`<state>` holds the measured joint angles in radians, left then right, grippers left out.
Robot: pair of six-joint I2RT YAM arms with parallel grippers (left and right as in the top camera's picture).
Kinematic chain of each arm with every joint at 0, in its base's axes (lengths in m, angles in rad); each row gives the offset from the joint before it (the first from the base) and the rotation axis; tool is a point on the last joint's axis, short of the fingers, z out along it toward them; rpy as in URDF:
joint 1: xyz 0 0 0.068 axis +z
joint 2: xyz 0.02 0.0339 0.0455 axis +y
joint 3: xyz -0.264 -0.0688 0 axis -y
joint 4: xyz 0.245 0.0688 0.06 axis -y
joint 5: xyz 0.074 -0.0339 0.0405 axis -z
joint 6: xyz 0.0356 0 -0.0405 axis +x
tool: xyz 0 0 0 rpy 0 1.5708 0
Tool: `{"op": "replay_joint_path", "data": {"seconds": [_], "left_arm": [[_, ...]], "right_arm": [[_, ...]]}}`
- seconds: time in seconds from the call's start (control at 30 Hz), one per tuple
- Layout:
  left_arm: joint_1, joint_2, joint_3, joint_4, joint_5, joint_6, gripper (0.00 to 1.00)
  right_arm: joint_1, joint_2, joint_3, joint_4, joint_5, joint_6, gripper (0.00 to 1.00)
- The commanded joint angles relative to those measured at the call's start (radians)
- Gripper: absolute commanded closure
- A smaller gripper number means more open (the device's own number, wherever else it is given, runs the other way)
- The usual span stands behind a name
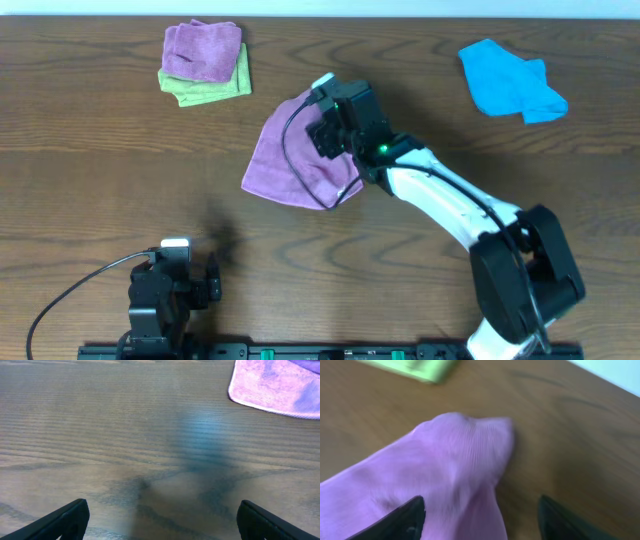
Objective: Fold the cloth
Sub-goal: 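Carry the purple cloth to table center and lay it down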
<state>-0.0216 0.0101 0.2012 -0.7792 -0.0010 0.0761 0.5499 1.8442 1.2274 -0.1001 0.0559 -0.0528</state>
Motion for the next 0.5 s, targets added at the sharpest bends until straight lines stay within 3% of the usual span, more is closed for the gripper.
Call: {"op": "replay_joint_path", "data": {"seconds": [0.0, 0.17, 0.37, 0.47], "left_arm": [[0.002, -0.006, -0.023, -0.032, -0.010, 0.006, 0.04], [0.002, -0.006, -0.023, -0.032, -0.010, 0.006, 0.05], [0.002, -0.006, -0.023, -0.032, -0.010, 0.006, 0.05], [0.002, -0.006, -0.023, -0.031, -0.006, 0.006, 0.05]], "right_arm": [[-0.006, -0.028, 0.011, -0.018, 0.165, 0.051, 0.16], [-0.006, -0.137, 0.011, -0.235, 0.146, 0.196, 0.10], [-0.064, -0.217, 0.005, -0.572, -0.053, 0.447, 0.04], [-0.111, -0.216, -0.058, -0.574, -0.217, 0.468, 0.06]]}}
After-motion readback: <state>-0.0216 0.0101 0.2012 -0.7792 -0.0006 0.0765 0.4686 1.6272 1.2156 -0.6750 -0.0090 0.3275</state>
